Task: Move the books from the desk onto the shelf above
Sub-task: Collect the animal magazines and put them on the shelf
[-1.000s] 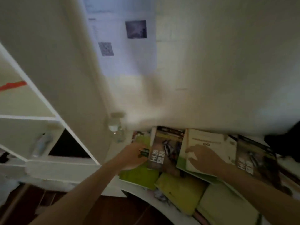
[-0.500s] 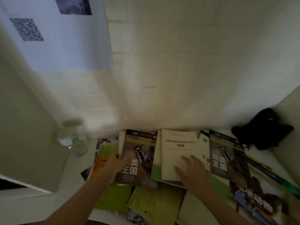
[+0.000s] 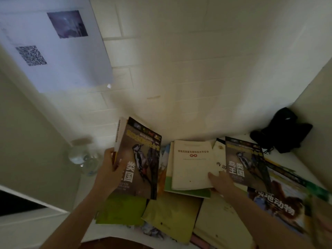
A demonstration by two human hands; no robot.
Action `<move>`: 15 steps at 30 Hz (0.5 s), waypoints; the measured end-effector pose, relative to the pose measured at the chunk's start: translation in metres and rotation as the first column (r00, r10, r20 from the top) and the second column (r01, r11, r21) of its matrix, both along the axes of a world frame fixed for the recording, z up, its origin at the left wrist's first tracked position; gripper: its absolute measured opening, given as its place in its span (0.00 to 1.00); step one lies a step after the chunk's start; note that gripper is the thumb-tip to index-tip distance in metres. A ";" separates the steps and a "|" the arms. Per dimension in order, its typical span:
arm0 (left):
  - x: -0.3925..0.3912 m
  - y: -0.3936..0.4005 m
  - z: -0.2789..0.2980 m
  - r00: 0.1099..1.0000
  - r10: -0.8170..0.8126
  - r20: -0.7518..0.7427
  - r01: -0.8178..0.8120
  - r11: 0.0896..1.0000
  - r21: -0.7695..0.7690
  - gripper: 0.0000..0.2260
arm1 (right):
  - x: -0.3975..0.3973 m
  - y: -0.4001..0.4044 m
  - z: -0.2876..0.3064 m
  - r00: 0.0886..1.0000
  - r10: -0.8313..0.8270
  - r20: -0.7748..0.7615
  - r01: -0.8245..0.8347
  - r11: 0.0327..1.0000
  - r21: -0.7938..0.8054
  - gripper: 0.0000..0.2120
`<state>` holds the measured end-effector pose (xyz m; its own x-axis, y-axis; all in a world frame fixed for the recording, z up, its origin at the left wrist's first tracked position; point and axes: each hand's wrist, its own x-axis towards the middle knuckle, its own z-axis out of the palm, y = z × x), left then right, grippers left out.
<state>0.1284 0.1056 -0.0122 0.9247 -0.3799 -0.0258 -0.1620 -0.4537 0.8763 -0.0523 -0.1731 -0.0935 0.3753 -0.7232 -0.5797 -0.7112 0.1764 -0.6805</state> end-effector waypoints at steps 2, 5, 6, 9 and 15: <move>-0.006 -0.002 0.015 0.990 0.016 -0.144 -0.037 0.989 -0.142 0.10 | -0.003 0.004 0.007 0.992 -0.062 0.105 0.053 0.995 0.086 0.18; -0.020 -0.010 0.018 0.915 -0.024 -0.403 -0.098 0.955 -0.279 0.09 | -0.015 0.007 0.011 0.953 -0.153 0.260 0.127 0.985 0.114 0.19; -0.025 -0.015 0.014 0.882 -0.036 -0.470 -0.118 0.949 -0.293 0.10 | -0.020 0.005 0.011 0.946 -0.163 0.280 0.144 0.986 0.088 0.18; -0.031 -0.037 -0.010 0.811 -0.019 -0.584 -0.160 0.954 -0.254 0.16 | -0.038 -0.004 0.008 0.935 -0.164 0.314 0.172 0.985 0.005 0.16; -0.051 -0.099 -0.049 0.654 -0.097 -0.750 -0.130 0.962 -0.238 0.18 | -0.044 0.000 0.000 0.976 0.007 0.218 -0.009 1.000 0.005 0.14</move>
<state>0.0777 0.0062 -0.0611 0.6354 -0.4618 -0.6189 0.6058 -0.1989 0.7704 -0.0962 -0.1733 -0.0937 0.4990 -0.7163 -0.4877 -0.5469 0.1762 -0.8184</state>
